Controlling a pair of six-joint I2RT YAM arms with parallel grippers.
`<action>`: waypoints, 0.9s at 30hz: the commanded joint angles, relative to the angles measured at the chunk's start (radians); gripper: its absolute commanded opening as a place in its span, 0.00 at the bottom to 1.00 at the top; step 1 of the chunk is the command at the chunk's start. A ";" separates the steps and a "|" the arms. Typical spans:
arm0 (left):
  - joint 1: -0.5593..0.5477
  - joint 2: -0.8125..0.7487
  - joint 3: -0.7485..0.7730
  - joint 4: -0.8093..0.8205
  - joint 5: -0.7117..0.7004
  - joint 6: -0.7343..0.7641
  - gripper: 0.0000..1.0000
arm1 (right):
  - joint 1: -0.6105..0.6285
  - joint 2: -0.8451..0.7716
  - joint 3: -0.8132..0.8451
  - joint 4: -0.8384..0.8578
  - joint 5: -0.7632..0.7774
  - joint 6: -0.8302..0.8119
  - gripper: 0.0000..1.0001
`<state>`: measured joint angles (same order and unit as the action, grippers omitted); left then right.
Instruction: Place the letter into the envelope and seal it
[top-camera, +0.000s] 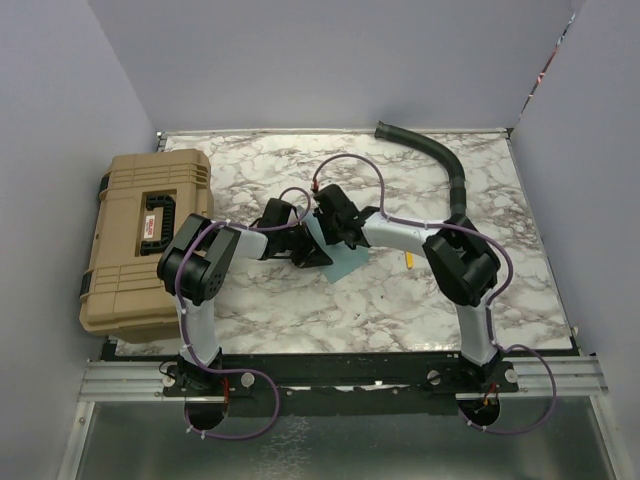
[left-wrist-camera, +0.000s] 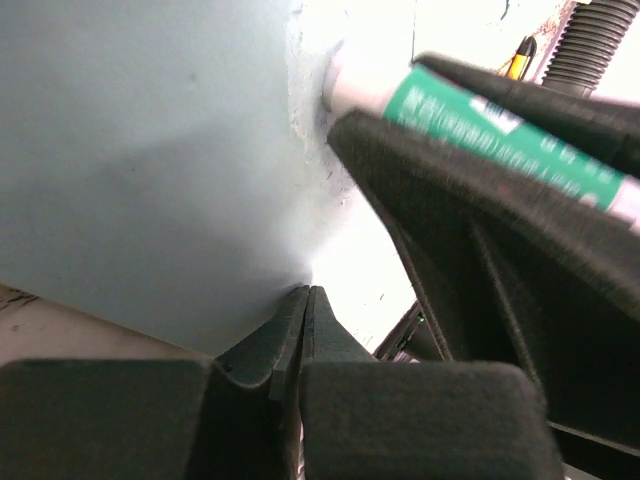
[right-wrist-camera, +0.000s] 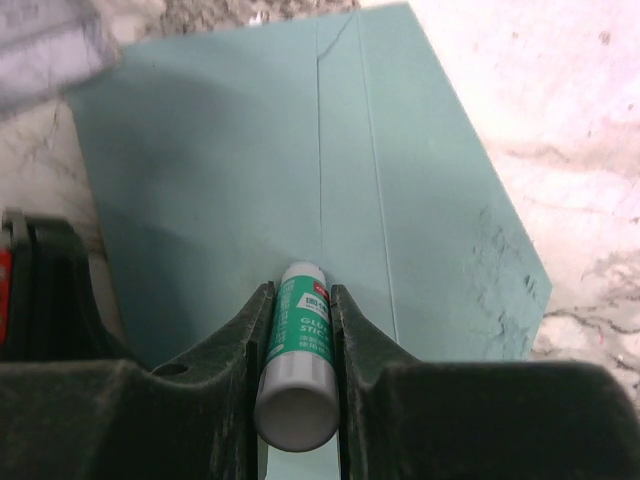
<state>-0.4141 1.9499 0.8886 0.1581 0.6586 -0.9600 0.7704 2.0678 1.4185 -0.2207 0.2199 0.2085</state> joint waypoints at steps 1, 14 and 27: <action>0.038 0.128 -0.057 -0.190 -0.362 0.099 0.00 | 0.008 -0.055 -0.147 -0.065 -0.101 -0.039 0.01; 0.046 0.137 -0.073 -0.187 -0.345 0.113 0.00 | 0.007 0.022 -0.058 -0.068 -0.075 -0.020 0.01; 0.062 0.146 -0.094 -0.165 -0.311 0.124 0.00 | 0.000 -0.036 -0.171 -0.052 -0.109 0.002 0.01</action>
<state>-0.3920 1.9694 0.8742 0.2157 0.6941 -0.9558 0.7708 2.0663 1.3975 -0.1696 0.1425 0.2161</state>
